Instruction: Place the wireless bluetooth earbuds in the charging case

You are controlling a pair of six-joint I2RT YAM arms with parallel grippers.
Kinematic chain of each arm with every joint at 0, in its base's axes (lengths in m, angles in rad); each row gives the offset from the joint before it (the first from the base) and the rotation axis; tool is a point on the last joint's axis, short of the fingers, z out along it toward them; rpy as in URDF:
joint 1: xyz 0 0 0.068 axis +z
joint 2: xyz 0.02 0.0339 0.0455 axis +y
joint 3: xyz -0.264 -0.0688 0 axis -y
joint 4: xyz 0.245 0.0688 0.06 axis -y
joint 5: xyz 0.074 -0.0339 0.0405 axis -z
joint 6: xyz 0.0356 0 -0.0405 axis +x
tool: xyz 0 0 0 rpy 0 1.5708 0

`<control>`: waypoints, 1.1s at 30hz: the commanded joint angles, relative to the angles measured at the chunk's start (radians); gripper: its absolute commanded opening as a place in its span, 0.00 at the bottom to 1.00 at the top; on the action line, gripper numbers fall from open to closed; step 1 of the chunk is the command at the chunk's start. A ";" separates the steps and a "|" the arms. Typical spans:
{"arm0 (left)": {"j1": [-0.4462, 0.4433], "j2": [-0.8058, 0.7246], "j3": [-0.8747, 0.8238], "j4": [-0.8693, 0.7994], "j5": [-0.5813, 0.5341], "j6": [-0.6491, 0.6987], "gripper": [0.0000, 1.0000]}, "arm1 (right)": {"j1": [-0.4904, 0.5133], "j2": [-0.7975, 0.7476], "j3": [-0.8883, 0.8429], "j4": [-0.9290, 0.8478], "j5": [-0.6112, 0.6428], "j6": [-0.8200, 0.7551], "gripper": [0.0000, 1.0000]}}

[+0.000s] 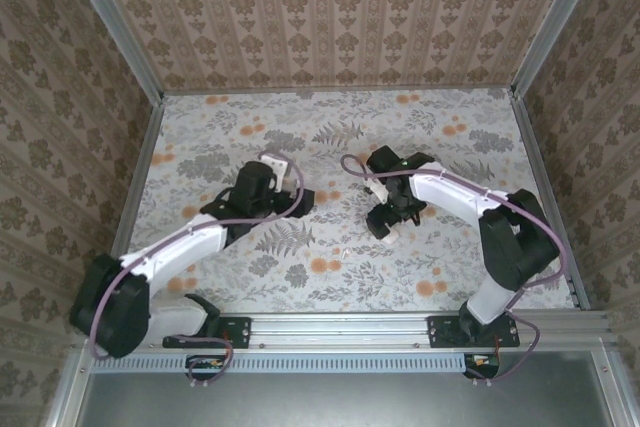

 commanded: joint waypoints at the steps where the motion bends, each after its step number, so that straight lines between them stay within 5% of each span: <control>1: -0.005 0.075 0.124 -0.097 -0.053 -0.038 1.00 | 0.011 0.061 0.029 -0.058 -0.022 0.027 0.83; 12: -0.003 0.091 0.113 -0.029 0.010 -0.019 1.00 | 0.015 0.148 0.012 -0.015 -0.066 0.060 0.73; 24: 0.001 0.025 0.079 0.002 -0.053 0.009 1.00 | 0.016 0.173 -0.005 -0.002 -0.101 0.131 0.55; 33: 0.008 -0.076 -0.024 0.106 -0.105 0.031 1.00 | -0.003 0.139 0.017 0.024 -0.291 0.252 0.48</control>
